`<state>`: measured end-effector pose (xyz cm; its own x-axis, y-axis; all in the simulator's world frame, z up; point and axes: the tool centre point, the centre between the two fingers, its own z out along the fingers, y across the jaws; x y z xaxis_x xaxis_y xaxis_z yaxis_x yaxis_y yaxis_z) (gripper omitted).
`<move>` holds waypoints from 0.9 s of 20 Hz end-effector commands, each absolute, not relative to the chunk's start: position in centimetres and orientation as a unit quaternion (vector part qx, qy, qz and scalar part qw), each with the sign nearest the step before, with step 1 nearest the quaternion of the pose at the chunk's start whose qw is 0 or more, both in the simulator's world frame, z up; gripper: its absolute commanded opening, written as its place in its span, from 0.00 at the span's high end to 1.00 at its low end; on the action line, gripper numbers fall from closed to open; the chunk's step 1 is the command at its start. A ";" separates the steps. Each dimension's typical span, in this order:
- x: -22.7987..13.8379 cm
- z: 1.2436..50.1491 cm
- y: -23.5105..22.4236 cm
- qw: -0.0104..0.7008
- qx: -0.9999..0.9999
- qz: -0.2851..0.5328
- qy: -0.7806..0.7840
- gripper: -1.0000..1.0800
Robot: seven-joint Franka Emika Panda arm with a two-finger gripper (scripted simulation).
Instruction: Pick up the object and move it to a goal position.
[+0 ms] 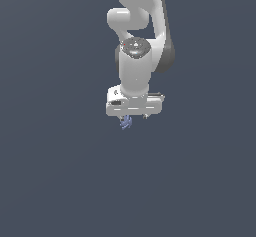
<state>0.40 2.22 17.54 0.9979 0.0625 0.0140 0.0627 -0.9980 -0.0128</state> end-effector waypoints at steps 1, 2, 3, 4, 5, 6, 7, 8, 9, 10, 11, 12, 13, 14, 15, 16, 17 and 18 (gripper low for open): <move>0.4 17.5 2.2 0.007 -0.999 -0.007 -0.031 0.04; 0.4 17.5 2.2 0.007 -0.999 -0.007 -0.031 0.04; 0.4 17.6 2.3 0.008 -0.999 -0.007 -0.031 0.04; 0.4 17.6 2.3 0.010 -0.999 -0.007 -0.030 0.04; 0.4 17.7 2.4 0.012 -0.999 -0.008 -0.029 0.04; 0.3 17.7 2.5 0.014 -0.999 -0.008 -0.028 0.04; 0.3 17.8 2.7 0.018 -0.999 -0.009 -0.026 0.04; 0.3 17.9 2.8 0.020 -0.999 -0.009 -0.025 0.04; 0.3 18.0 2.8 0.022 -0.999 -0.010 -0.024 0.04; 0.3 18.0 2.9 0.024 -0.999 -0.010 -0.023 0.04; 0.3 18.1 2.9 0.024 -0.999 -0.010 -0.023 0.04; 0.3 18.1 3.0 0.024 -0.999 -0.010 -0.023 0.04; 0.3 18.1 2.9 0.024 -0.999 -0.010 -0.023 0.04; 0.3 18.0 2.9 0.023 -0.999 -0.010 -0.024 0.04; 0.2 17.9 2.8 0.023 -0.999 -0.010 -0.025 0.04; 0.1 17.8 2.8 0.023 -0.999 -0.010 -0.027 0.04; 0.0 17.6 2.7 0.022 -0.999 -0.010 -0.029 0.04; -0.1 17.4 2.6 0.022 -0.999 -0.009 -0.033 0.04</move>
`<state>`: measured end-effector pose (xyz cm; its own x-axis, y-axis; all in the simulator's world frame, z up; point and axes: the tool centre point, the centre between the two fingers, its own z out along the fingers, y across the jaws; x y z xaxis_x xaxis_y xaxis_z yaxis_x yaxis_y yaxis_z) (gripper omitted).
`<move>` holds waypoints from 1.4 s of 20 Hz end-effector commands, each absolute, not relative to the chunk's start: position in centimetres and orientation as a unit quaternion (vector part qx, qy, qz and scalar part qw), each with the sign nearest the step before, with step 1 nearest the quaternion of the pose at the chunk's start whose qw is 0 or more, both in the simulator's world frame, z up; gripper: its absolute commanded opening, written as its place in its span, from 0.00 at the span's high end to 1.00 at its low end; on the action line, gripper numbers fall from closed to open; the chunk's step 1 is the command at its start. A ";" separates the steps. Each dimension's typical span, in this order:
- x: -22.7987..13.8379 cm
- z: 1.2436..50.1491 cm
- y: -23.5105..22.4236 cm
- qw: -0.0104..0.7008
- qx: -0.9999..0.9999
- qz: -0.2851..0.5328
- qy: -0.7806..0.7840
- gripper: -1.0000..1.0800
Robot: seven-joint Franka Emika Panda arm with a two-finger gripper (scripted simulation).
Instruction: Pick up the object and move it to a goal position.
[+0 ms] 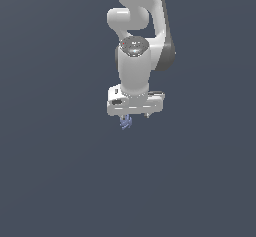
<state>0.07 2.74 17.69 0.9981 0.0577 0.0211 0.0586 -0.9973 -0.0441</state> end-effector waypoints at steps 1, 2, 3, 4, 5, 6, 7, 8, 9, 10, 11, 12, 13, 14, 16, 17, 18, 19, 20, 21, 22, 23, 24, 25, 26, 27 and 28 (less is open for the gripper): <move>-0.2 17.2 2.5 0.021 -0.999 -0.009 -0.036 0.04; -0.4 16.9 2.4 0.020 -0.999 -0.009 -0.041 0.04; -0.6 16.6 2.2 0.019 -0.999 -0.009 -0.046 0.04; -0.9 16.2 2.0 0.018 -0.998 -0.009 -0.052 0.04; -1.1 15.9 1.9 0.017 -0.998 -0.008 -0.058 0.04; -1.4 15.4 1.7 0.015 -0.998 -0.008 -0.065 0.04; -1.8 15.0 1.4 0.014 -0.997 -0.008 -0.073 0.04; -2.1 14.5 1.2 0.013 -0.997 -0.007 -0.081 0.04; -2.5 14.0 1.0 0.011 -0.996 -0.007 -0.090 0.04; -3.0 13.4 0.7 0.010 -0.995 -0.006 -0.100 0.04; -3.4 12.9 0.5 0.008 -0.994 -0.005 -0.110 0.04; -3.9 12.3 0.2 0.007 -0.993 -0.005 -0.120 0.04; -4.3 11.9 0.0 0.006 -0.992 -0.004 -0.129 0.04; -4.8 11.4 -0.2 0.005 -0.991 -0.004 -0.137 0.04; -5.5 10.6 -0.5 0.003 -0.988 -0.002 -0.152 0.04; -5.8 10.3 -0.6 0.002 -0.987 -0.002 -0.159 0.04; -6.1 10.0 -0.7 0.002 -0.986 -0.002 -0.164 0.04; -6.4 9.8 -0.8 0.001 -0.986 -0.001 -0.169 0.04; -6.6 9.6 -0.9 0.001 -0.985 -0.001 -0.174 0.04; -6.8 9.4 -1.0 0.001 -0.984 -0.001 -0.178 0.04; -7.0 9.2 -1.0 0.000 -0.984 0.000 -0.181 0.04; -7.1 9.1 -1.1 0.000 -0.983 0.000 -0.183 0.04; -7.2 9.0 -1.1 0.000 -0.983 0.000 -0.185 0.04; -7.2 9.0 -1.1 0.000 -0.983 0.000 -0.186 0.04; -7.3 9.0 -1.1 0.000 -0.983 0.000 -0.186 0.04; -7.2 9.1 -1.1 0.000 -0.983 0.000 -0.184 0.04; -7.2 9.0 -1.1 0.000 -0.983 0.000 -0.184 0.04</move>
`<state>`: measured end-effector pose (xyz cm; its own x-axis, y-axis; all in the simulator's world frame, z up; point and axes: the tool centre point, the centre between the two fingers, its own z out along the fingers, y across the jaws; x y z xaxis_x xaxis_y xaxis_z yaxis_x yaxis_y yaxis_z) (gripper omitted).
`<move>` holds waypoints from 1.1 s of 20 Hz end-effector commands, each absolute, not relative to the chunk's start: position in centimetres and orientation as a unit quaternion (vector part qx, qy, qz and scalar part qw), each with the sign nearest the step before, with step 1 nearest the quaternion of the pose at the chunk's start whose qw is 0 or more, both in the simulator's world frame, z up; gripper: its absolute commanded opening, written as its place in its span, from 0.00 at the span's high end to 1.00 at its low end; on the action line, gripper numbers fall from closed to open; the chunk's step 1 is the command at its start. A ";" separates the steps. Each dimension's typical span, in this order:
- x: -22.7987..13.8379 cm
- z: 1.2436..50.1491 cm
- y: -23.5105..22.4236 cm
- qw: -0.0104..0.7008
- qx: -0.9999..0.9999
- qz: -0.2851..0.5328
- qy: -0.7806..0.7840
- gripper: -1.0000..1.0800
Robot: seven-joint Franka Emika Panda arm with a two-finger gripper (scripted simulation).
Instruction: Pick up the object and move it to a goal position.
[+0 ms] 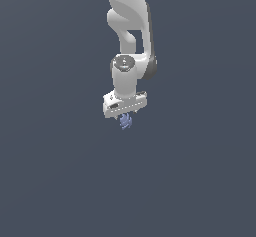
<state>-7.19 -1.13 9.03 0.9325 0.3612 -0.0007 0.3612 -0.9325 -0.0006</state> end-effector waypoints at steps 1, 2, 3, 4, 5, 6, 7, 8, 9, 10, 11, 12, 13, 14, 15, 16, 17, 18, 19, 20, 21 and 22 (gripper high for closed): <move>-7.2 8.9 -1.1 0.000 -0.983 0.000 -0.184 0.04; -7.2 8.7 -1.1 0.000 -0.983 0.000 -0.184 0.04; -7.2 8.5 -1.1 0.000 -0.983 0.000 -0.184 0.04; -7.2 8.2 -1.1 0.000 -0.983 0.000 -0.184 0.04; -7.2 7.8 -1.1 0.000 -0.983 0.000 -0.185 0.04; -7.3 7.4 -1.1 0.000 -0.983 0.000 -0.185 0.04; -7.3 6.9 -1.1 0.000 -0.983 0.000 -0.185 0.04; -7.3 6.4 -1.1 0.000 -0.983 0.000 -0.185 0.04; -7.3 5.9 -1.1 0.000 -0.983 0.000 -0.185 0.04; -7.4 5.4 -1.1 0.000 -0.983 0.000 -0.186 0.04; -7.4 5.0 -1.1 0.000 -0.983 0.000 -0.186 0.04; -7.4 4.7 -1.1 0.000 -0.983 0.000 -0.186 0.04; -7.4 4.4 -1.1 0.000 -0.983 0.000 -0.186 0.04; -7.3 4.2 -1.2 0.000 -0.983 0.000 -0.186 0.04; -7.3 4.1 -1.2 0.000 -0.983 0.000 -0.186 0.04; -7.3 4.0 -1.1 0.000 -0.982 0.000 -0.186 0.04; -7.3 4.0 -1.1 0.000 -0.982 0.000 -0.186 0.04; -7.3 4.0 -1.1 0.000 -0.982 0.000 -0.186 1.00; -7.3 4.0 -1.1 0.000 -0.982 0.000 -0.186 1.00; -7.3 4.0 -1.1 0.000 -0.982 0.000 -0.186 1.00; -7.3 4.0 -1.1 0.000 -0.982 0.000 -0.186 1.00; -7.3 4.0 -1.1 0.000 -0.982 0.000 -0.186 1.00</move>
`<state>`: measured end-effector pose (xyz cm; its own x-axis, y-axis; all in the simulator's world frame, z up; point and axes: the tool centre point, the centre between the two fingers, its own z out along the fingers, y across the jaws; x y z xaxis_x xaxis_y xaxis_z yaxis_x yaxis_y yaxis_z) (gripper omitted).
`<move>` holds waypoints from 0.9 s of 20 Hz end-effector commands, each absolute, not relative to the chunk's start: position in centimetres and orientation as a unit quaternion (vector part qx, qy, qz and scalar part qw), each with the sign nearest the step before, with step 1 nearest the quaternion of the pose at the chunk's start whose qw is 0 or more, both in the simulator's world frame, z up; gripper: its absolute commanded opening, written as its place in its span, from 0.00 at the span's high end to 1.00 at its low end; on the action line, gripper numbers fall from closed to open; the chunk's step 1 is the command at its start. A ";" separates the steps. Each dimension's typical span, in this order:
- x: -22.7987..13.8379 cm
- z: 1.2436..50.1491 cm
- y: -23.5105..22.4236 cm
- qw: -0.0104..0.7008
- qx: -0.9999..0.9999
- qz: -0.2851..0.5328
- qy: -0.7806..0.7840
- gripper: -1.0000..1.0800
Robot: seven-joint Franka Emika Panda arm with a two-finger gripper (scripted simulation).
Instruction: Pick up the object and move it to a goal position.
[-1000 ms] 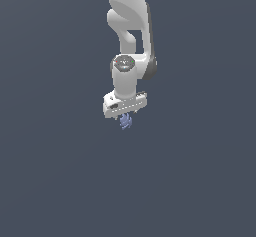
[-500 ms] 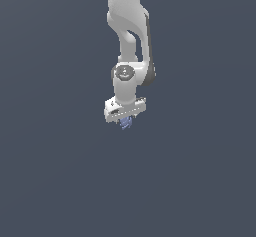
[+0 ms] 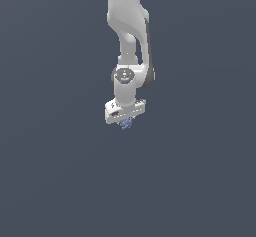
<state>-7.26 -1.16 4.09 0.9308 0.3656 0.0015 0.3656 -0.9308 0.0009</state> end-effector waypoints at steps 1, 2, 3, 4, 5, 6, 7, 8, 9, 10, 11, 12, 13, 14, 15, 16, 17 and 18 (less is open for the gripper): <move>-7.3 4.0 -1.1 0.000 0.982 0.000 0.186 1.00; -7.3 4.0 -1.1 0.000 0.982 0.000 0.186 1.00; -7.3 4.0 -1.1 0.000 0.982 0.000 0.186 1.00; -7.3 4.0 -1.1 0.000 0.982 0.000 0.186 1.00; -7.3 4.0 -1.1 0.000 0.982 0.000 0.186 1.00; -7.3 4.1 -1.2 0.000 0.983 0.001 0.186 1.00; -7.3 4.1 -1.2 0.000 0.983 0.001 0.186 1.00; -7.3 4.2 -1.2 0.000 0.983 0.001 0.186 1.00; -7.3 4.3 -1.3 0.000 0.983 0.001 0.186 1.00; -7.3 4.5 -1.3 0.000 0.983 0.001 0.186 1.00; -7.3 4.7 -1.4 0.000 0.983 0.001 0.186 1.00; -7.4 4.9 -1.5 0.000 0.983 0.001 0.186 1.00; -7.4 5.3 -1.6 0.000 0.983 0.001 0.186 1.00; -7.5 5.6 -1.7 0.000 0.983 0.001 0.186 1.00; -7.5 6.0 -1.9 0.000 0.983 0.001 0.186 1.00; -7.6 6.5 -2.0 0.000 0.983 0.001 0.186 1.00; -7.6 7.0 -2.2 0.000 0.983 0.001 0.186 1.00; -7.7 7.6 -2.4 0.000 0.983 0.001 0.186 1.00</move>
<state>-7.62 -2.11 6.79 0.9307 0.3658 0.0004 0.3658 -0.9307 0.0004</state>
